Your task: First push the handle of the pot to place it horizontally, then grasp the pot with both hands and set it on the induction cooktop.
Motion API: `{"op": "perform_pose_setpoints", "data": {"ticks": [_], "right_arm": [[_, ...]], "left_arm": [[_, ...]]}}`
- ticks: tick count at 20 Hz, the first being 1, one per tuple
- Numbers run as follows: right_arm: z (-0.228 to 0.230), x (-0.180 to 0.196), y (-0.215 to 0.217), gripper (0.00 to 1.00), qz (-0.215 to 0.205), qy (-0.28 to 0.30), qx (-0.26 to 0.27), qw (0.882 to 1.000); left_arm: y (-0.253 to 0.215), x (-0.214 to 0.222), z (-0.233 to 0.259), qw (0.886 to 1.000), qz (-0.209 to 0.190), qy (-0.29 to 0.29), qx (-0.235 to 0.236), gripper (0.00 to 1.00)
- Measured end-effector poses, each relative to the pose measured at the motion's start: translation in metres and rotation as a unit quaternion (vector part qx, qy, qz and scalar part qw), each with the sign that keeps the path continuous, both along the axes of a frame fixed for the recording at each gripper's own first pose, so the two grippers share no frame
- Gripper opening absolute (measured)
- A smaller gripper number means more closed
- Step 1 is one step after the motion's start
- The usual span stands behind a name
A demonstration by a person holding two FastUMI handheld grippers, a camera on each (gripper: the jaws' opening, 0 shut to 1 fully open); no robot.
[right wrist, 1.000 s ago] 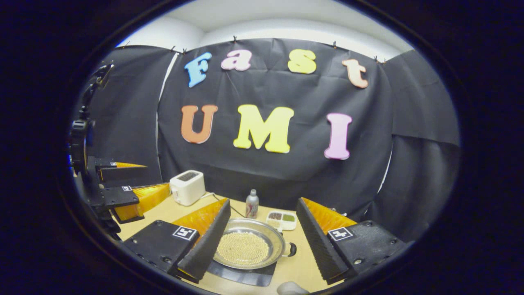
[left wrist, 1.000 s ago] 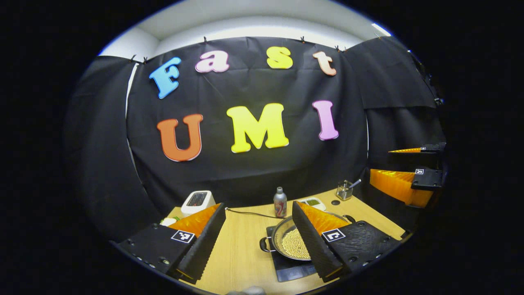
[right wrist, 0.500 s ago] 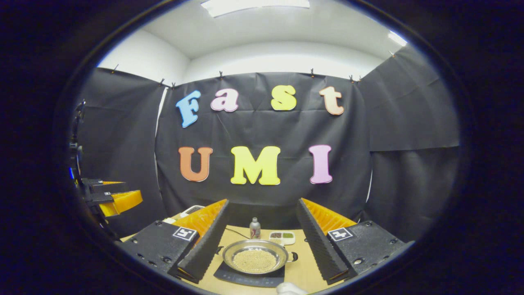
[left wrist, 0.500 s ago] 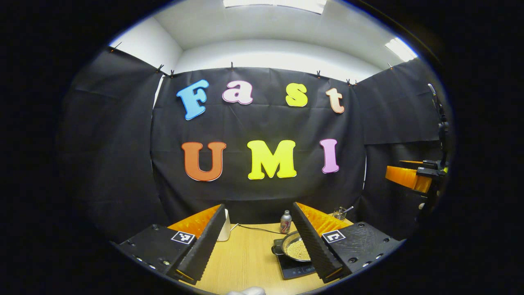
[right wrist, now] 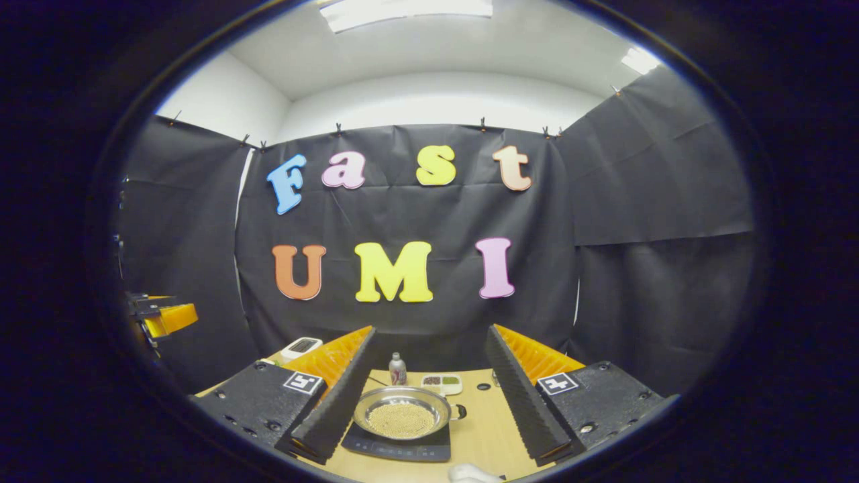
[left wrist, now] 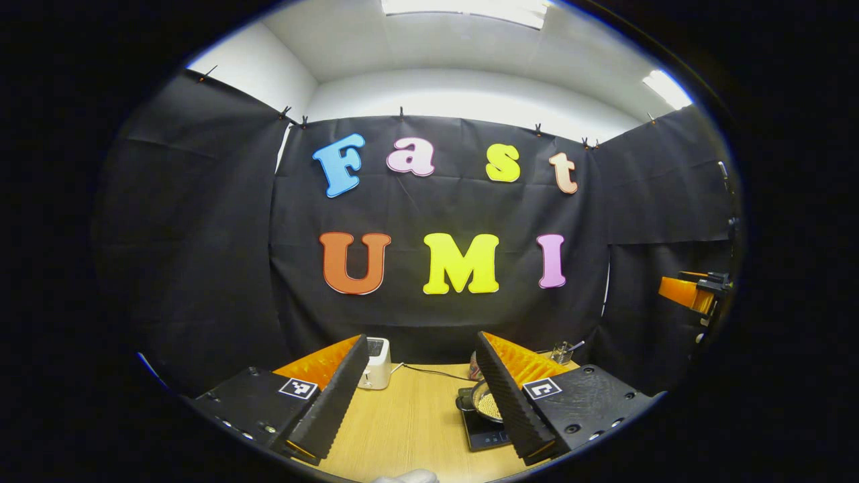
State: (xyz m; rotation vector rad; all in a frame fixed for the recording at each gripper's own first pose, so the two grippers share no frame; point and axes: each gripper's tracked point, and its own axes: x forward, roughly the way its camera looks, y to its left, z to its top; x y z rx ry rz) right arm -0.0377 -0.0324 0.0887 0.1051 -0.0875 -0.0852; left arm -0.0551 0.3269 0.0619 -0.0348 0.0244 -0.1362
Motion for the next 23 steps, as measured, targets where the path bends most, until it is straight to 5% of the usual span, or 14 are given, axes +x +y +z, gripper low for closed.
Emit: {"op": "perform_pose_setpoints", "data": {"ticks": [3,5,6,8,9,10,23], "right_arm": [[0.004,-0.001,-0.003,1.00,-0.001,-0.001,0.001,1.000],[0.004,-0.001,-0.004,1.00,0.001,0.000,0.000,1.000],[0.001,-0.001,-0.006,1.00,-0.001,0.004,0.000,1.000],[0.000,-0.001,-0.006,1.00,0.002,0.006,0.002,1.000],[0.000,-0.002,-0.006,1.00,0.003,0.007,0.001,1.000],[-0.001,-0.002,-0.007,1.00,0.002,0.007,0.000,1.000],[-0.007,-0.013,-0.008,1.00,-0.012,0.008,-0.007,1.000]], "left_arm": [[-0.008,0.002,0.002,1.000,-0.010,-0.006,0.002,0.95],[-0.014,-0.002,0.002,1.000,-0.012,-0.004,0.002,0.84],[-0.014,-0.002,0.003,1.000,-0.010,-0.005,0.003,0.95],[-0.010,-0.004,0.004,1.000,-0.003,-0.004,0.004,0.95],[-0.008,-0.003,0.004,1.000,0.003,-0.004,0.004,0.84],[-0.005,-0.004,0.003,1.000,0.009,-0.002,0.006,0.95],[0.003,-0.015,0.002,1.000,0.006,-0.002,0.017,0.95]]}}
